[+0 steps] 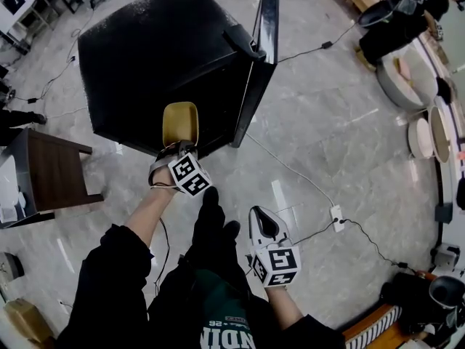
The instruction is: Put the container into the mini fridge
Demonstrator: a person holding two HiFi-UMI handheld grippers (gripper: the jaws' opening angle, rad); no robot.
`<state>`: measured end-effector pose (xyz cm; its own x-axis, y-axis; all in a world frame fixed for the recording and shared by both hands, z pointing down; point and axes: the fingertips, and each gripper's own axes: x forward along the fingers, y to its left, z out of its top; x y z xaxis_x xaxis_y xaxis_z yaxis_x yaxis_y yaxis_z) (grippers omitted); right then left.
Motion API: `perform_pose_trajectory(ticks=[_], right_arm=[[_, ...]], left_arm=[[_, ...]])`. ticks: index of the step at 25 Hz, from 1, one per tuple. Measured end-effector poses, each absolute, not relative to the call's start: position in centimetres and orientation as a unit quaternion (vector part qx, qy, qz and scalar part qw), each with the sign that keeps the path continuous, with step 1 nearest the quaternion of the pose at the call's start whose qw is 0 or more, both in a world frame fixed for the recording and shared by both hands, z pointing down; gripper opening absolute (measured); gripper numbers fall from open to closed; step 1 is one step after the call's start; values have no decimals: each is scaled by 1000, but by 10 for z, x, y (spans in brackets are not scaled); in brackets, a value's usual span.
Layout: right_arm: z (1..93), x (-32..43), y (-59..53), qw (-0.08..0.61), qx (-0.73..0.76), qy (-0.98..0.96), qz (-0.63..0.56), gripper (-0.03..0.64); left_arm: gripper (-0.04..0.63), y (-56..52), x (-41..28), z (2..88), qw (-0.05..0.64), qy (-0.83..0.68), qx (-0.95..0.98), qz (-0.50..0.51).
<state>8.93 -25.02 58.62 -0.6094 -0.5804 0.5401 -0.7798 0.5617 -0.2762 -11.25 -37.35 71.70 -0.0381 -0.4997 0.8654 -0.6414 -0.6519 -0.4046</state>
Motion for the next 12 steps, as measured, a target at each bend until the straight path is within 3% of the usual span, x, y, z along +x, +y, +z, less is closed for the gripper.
perform_pose_trajectory(ticks=[12], right_arm=[[604, 93, -256, 225, 399, -850, 260, 35]], left_arm=[[23, -422, -125, 751, 102, -438, 680, 580]])
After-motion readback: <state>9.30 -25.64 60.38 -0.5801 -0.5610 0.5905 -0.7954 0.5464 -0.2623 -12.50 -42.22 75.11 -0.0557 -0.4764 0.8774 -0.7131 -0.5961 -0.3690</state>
